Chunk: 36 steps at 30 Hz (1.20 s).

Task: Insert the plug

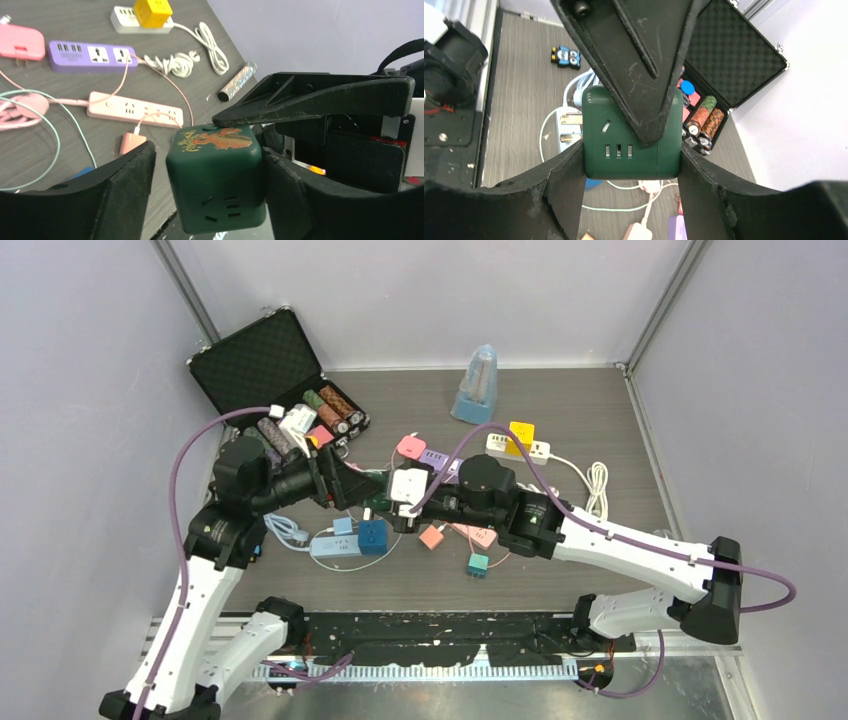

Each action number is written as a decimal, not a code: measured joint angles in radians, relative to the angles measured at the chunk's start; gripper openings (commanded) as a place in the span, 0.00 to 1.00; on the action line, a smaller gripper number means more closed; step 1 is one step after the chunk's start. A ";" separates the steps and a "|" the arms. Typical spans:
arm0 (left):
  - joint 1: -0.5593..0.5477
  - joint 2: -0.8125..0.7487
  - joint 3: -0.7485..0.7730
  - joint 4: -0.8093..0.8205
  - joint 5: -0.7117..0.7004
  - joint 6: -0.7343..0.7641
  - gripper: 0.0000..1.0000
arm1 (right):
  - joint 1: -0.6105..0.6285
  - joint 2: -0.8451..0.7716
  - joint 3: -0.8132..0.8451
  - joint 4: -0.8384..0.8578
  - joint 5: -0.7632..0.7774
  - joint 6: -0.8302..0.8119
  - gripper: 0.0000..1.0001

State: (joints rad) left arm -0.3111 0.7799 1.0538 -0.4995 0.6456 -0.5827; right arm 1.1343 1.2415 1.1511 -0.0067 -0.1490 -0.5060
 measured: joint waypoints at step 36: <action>0.009 0.012 -0.022 0.040 0.061 0.016 0.00 | 0.024 -0.074 -0.120 0.124 0.099 0.201 0.97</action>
State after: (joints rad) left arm -0.3019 0.7918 1.0317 -0.4591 0.7063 -0.5663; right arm 1.1584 1.1675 1.0309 0.1169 -0.0498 -0.3054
